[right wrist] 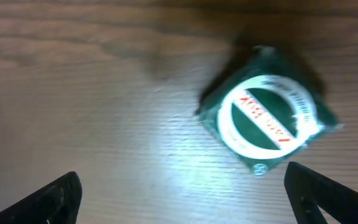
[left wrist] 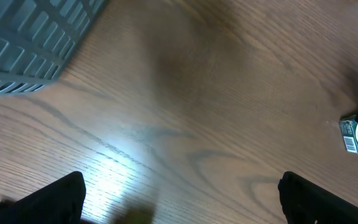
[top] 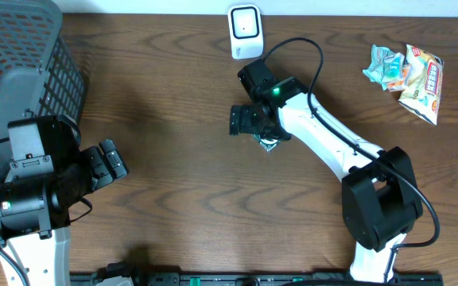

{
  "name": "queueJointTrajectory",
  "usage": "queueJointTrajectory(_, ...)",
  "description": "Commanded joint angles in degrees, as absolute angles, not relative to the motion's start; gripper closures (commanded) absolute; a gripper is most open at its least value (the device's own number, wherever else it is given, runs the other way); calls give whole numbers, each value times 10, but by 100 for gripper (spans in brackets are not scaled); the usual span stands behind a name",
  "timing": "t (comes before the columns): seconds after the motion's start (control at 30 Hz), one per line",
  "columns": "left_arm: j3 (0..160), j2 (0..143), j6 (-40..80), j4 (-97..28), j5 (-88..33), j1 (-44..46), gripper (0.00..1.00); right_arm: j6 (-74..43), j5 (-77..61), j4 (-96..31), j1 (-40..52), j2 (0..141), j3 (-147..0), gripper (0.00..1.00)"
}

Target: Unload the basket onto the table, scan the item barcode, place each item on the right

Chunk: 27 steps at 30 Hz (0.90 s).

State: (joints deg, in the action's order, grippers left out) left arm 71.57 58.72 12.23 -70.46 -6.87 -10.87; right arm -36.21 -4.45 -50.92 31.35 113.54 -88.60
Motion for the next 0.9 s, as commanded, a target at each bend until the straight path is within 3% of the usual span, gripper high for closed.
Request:
queueJointTrajectory(0.0, 714, 587, 128, -705, -59, -112, 2, -356, -77, -504, 316, 1132, -884, 7)
queueJointTrajectory(0.27, 714, 587, 128, -705, -59, -112, 2, -611, 37, -567, 302, 1133, -884, 7)
queueJointTrajectory(0.43, 714, 587, 128, -705, -59, -112, 2, -635, 79, -563, 298, 1138, -884, 4)
queueJointTrajectory(0.87, 714, 587, 128, -705, -59, -112, 3, -631, 35, -526, 277, 1200, -884, 5)
